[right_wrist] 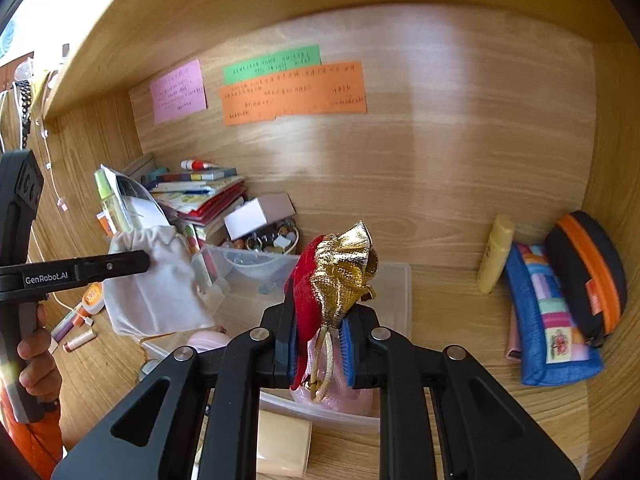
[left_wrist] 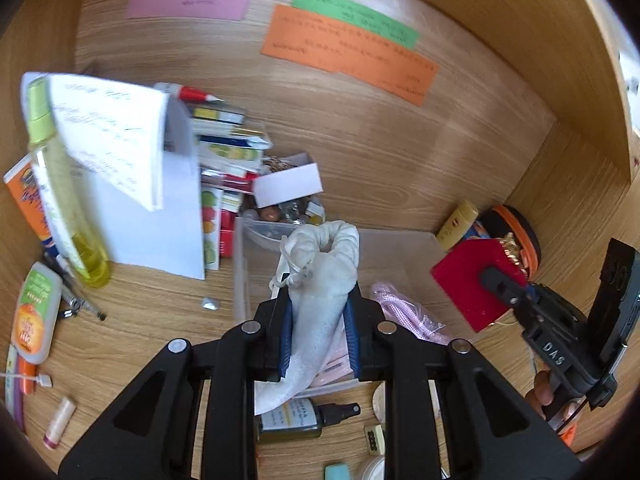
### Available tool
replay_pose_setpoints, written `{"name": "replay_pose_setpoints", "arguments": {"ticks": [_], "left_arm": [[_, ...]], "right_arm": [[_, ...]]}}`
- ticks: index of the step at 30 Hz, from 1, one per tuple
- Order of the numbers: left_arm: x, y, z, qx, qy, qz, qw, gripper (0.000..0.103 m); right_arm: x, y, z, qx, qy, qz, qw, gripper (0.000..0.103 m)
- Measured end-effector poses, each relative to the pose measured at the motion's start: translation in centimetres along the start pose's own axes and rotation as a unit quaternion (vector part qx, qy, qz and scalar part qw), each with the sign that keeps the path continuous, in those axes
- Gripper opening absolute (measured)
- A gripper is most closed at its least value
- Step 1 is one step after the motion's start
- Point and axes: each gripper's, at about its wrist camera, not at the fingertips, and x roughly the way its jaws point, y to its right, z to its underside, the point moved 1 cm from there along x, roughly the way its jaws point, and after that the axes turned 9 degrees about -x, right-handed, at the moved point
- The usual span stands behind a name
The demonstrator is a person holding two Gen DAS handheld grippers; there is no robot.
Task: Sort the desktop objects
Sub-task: 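Lift the pouch and red bag and carry both over the clear bin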
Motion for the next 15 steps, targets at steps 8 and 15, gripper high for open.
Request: {"name": "replay_pose_setpoints", "arguments": {"ticks": [8,15], "left_arm": [[2.4,1.1,0.0,0.027,-0.01,-0.017,0.9994,0.039],[3.9,1.0,0.8,0.041,-0.021,-0.018,0.9988,0.044]], "right_arm": [[2.3,0.5,1.3,0.006,-0.041,-0.017,0.999,0.015],[3.9,0.2,2.0,0.004,-0.069,-0.019,0.997,0.017]]}}
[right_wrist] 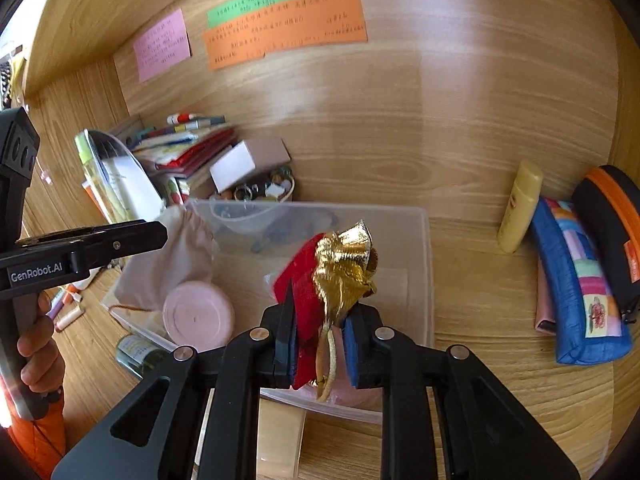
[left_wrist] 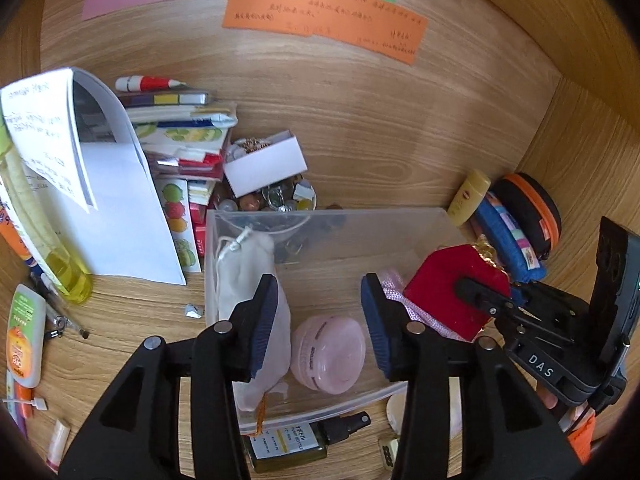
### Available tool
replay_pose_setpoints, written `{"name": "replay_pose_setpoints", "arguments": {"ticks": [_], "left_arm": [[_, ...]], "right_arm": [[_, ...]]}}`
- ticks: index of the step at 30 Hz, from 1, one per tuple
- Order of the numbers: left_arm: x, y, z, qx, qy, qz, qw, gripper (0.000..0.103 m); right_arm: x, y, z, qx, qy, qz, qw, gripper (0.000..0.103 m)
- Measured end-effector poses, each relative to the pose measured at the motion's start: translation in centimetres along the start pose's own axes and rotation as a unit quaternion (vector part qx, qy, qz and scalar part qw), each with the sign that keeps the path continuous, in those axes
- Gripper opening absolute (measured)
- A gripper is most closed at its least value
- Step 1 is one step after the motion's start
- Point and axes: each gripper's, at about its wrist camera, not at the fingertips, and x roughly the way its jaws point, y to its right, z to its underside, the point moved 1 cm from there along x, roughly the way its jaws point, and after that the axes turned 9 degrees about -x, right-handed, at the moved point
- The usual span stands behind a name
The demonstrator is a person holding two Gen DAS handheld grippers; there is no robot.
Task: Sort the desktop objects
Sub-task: 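Lift the pouch and red bag and carry both over the clear bin, then open the left tool to drop the pouch while the right tool drops the red bag into the bin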
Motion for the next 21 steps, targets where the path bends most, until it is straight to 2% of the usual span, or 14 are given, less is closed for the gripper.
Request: {"name": "replay_pose_setpoints", "arguments": {"ticks": [4,7,10,12,14,19,21], "left_arm": [[0.3,-0.4,0.2,0.004,-0.003,-0.001,1.0,0.044],[-0.1,-0.8,0.2,0.0,0.005,0.003,1.0,0.056],[-1.1,-1.0,0.2,0.002,0.024,-0.001,0.9997,0.061],[-1.7,-1.1,0.3,0.005,0.034,-0.003,0.9994,0.063],[-2.4,-1.2,0.5,0.006,0.039,-0.003,0.9992,0.064],[-4.0,-1.2,1.2,0.024,0.049,-0.014,0.9984,0.066],[-4.7,-1.3,1.5,0.034,0.054,-0.023,0.9977,0.075]], "right_arm": [[1.2,-0.5,0.5,-0.01,-0.021,0.003,1.0,0.017],[2.0,-1.1,0.9,-0.023,-0.036,0.008,0.999,0.018],[2.1,-1.6,1.0,-0.044,-0.037,0.049,0.997,0.035],[1.6,-1.8,0.9,-0.053,-0.026,0.059,0.997,0.058],[0.9,-1.8,0.8,-0.054,-0.014,0.062,0.997,0.066],[-0.2,-2.2,0.3,-0.057,-0.001,0.068,0.996,0.072],[-0.8,-2.3,0.3,-0.054,0.004,0.066,0.996,0.077]]}}
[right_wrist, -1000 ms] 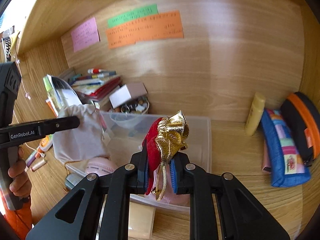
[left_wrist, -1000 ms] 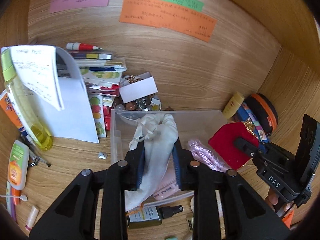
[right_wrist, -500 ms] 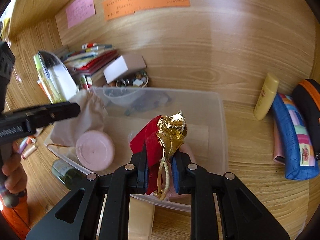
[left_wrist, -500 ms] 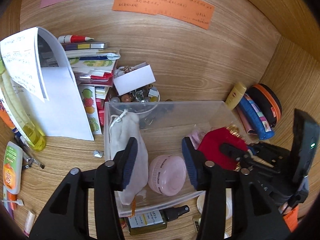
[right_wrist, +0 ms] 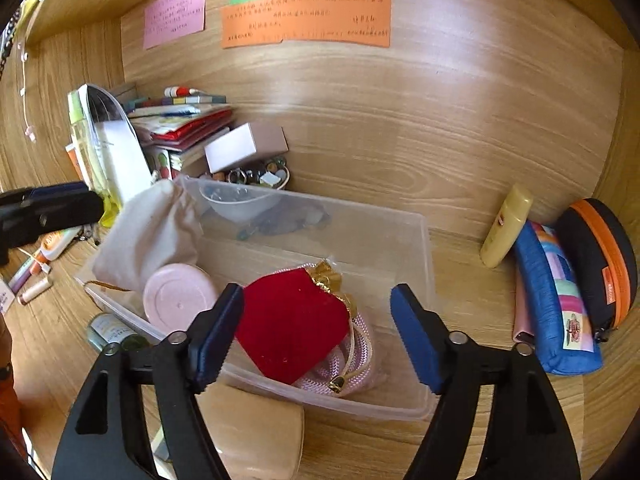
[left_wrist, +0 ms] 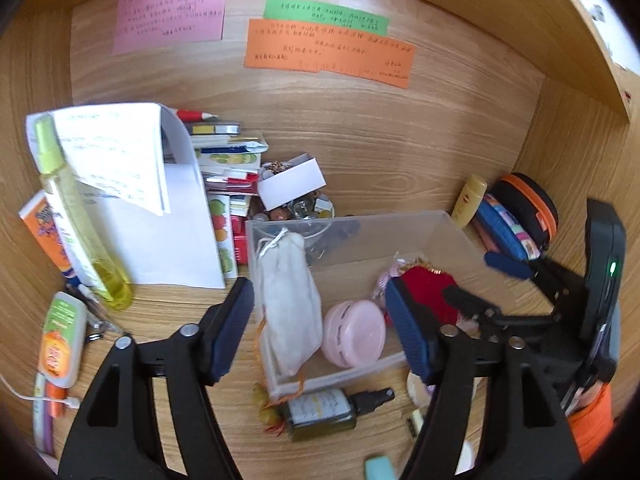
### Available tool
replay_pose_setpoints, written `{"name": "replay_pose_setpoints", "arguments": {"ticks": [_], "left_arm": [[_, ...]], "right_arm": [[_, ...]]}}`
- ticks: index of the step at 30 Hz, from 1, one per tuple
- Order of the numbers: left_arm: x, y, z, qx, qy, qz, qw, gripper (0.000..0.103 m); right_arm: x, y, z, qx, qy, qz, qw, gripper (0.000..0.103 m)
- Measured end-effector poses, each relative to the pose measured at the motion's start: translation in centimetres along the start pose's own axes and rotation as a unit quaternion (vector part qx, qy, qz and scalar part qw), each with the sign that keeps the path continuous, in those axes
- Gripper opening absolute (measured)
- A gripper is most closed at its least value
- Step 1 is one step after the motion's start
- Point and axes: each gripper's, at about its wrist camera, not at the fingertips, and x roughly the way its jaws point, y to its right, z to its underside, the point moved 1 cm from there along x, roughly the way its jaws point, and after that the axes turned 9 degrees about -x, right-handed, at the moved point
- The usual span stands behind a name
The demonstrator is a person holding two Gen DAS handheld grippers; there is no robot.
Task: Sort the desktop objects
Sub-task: 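Open the left tool to drop the pouch while the right tool drops the red bag into the bin, then grasp the dark green bottle with the left tool while the right tool grasps the beige jar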
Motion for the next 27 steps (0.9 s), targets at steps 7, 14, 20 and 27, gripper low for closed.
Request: {"name": "replay_pose_setpoints", "arguments": {"ticks": [7,14,20,27], "left_arm": [[-2.2,-1.0,1.8,0.036,0.011,-0.028,0.9989,0.09],[-1.5,-2.9,4.4,0.049,-0.025,-0.052,0.9972,0.09],[0.0,-4.3,6.6,0.026,-0.08,-0.045,0.9954,0.09],[1.0,-2.7,8.7,0.038,-0.105,-0.023,0.9935,0.09]], "right_arm": [[-2.2,-0.7,0.0,0.002,0.011,-0.006,1.0,0.083],[-3.8,-1.3,1.5,0.005,0.005,-0.014,1.0,0.083],[-3.5,-2.3,3.4,0.004,-0.02,-0.017,1.0,0.083],[-3.1,-3.3,4.8,0.001,-0.039,-0.033,0.999,0.084]]}}
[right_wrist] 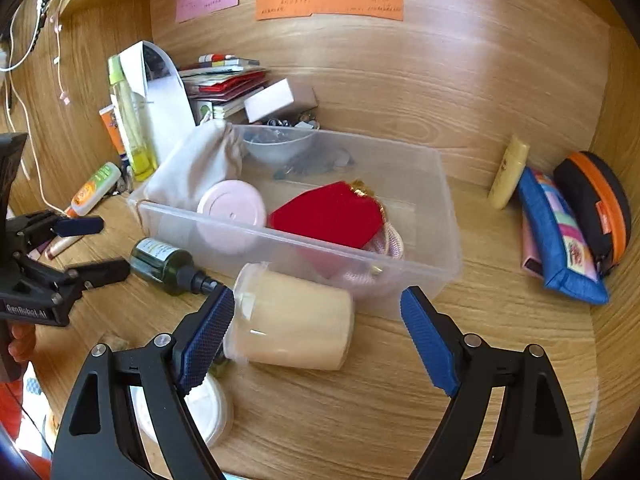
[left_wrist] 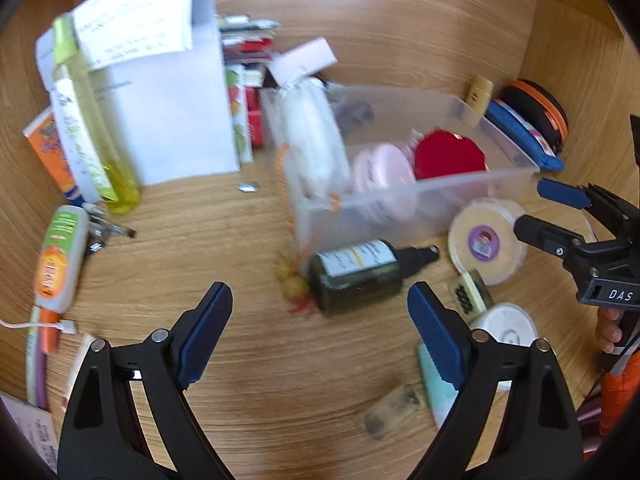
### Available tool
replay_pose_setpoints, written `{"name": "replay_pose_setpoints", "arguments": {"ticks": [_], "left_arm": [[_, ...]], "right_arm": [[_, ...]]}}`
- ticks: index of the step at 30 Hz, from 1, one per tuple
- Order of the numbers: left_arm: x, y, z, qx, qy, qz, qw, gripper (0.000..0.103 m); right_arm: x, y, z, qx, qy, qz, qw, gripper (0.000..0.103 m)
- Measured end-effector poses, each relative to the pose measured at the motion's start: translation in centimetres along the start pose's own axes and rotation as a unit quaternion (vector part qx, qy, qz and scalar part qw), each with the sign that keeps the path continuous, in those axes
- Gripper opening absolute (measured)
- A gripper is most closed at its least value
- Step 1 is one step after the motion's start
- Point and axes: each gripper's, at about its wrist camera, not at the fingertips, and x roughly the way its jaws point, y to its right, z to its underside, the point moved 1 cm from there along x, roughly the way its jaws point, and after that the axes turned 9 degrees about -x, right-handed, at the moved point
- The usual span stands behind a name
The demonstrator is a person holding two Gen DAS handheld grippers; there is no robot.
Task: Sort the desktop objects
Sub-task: 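Grasp the dark green bottle with the left tool while the right tool grasps the beige jar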
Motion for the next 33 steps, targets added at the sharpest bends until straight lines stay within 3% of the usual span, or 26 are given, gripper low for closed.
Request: {"name": "replay_pose_setpoints", "arguments": {"ticks": [7,14,17,22,24,25,27,33], "left_arm": [[2.0,1.0,0.5,-0.007,-0.03,0.016,0.9994,0.09],[2.6,1.4,0.2,-0.013,-0.029,0.031,0.999,0.09],[3.1,1.5,0.0,-0.018,-0.031,0.025,0.9991,0.084],[3.2,1.4,-0.1,-0.019,-0.01,-0.002,0.9998,0.082],[3.2,1.3,-0.1,-0.019,-0.004,-0.011,0.9997,0.074],[3.0,1.3,-0.1,-0.02,-0.001,-0.008,0.9998,0.072],[2.8,1.3,-0.1,-0.019,-0.002,0.007,0.9998,0.058],[2.5,1.1,0.3,-0.023,-0.006,0.014,0.9996,0.057]], "right_arm": [[1.2,-0.4,0.6,0.001,-0.022,-0.013,1.0,0.084],[3.1,-1.2,1.4,-0.014,-0.04,-0.009,0.999,0.084],[3.3,-1.2,1.6,-0.011,-0.042,-0.027,0.999,0.084],[3.4,-0.6,1.9,0.007,-0.041,-0.058,0.997,0.081],[3.3,-0.5,1.9,0.012,-0.039,-0.065,0.997,0.07],[3.3,-0.5,1.9,0.014,-0.038,-0.067,0.997,0.07],[3.1,-0.4,2.0,0.015,-0.035,-0.068,0.997,0.069],[2.6,-0.1,1.8,0.026,-0.023,-0.078,0.996,0.068]]}}
